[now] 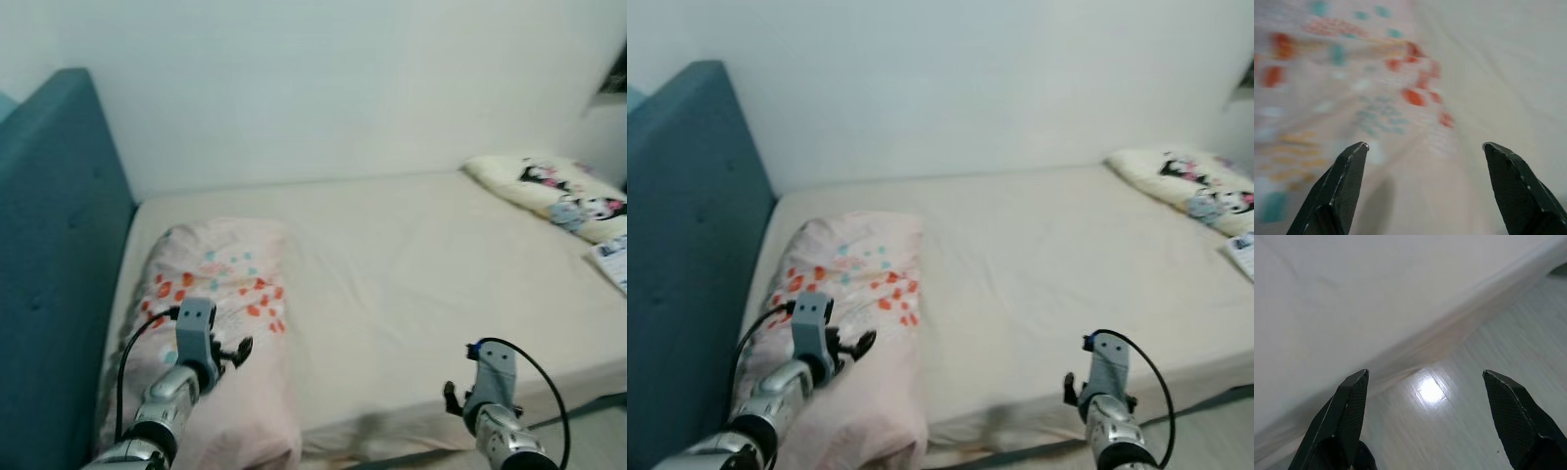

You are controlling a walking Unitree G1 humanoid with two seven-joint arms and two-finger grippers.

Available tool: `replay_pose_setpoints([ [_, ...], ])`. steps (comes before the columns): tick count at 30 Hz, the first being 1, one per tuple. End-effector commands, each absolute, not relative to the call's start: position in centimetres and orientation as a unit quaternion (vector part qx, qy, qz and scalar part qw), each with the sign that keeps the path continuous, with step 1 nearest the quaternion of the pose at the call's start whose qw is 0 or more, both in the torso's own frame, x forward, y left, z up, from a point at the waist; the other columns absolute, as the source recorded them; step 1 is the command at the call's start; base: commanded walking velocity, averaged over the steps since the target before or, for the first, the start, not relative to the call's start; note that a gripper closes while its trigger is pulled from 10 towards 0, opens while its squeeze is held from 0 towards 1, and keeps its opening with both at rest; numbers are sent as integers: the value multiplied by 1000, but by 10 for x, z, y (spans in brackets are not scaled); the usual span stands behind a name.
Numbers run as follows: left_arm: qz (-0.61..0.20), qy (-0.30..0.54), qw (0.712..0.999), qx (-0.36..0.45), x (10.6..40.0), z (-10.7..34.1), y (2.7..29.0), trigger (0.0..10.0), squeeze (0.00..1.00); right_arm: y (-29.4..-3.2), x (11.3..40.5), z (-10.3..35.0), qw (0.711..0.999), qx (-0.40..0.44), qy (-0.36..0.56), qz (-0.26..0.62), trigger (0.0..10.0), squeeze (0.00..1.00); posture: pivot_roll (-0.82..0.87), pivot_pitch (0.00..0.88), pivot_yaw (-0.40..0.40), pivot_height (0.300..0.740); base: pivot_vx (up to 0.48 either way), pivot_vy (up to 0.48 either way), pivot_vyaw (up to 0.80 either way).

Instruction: Clean up the room

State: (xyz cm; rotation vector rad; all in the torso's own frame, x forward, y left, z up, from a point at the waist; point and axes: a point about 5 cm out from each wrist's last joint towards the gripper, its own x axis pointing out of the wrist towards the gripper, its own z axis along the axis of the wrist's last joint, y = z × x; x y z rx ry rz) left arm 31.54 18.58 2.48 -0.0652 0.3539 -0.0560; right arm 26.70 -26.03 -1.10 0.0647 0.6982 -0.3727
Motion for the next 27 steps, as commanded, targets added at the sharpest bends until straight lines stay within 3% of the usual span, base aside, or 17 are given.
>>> replay_pose_setpoints([
  [1,19,194,981,-11,313,22,201,10000,0,-255,269,-11,925,38,335,-174,10000,0,21,4,-29,725,0,0,-775],
  [7,147,197,969,-9,311,28,236,10000,0,-250,279,-2,942,42,299,-147,10000,0,18,0,-28,725,0,0,-256],
  [11,192,204,960,-10,307,27,249,10000,0,-243,289,6,953,49,272,-123,10000,0,19,0,-26,725,0,0,0],
  [21,211,225,951,7,299,19,250,10000,0,-231,300,16,965,50,242,-89,10000,0,21,0,-27,725,0,0,0],
  [27,173,233,957,6,296,12,241,10000,0,-220,306,24,975,56,211,-42,10000,0,23,0,-25,734,0,0,0],
])
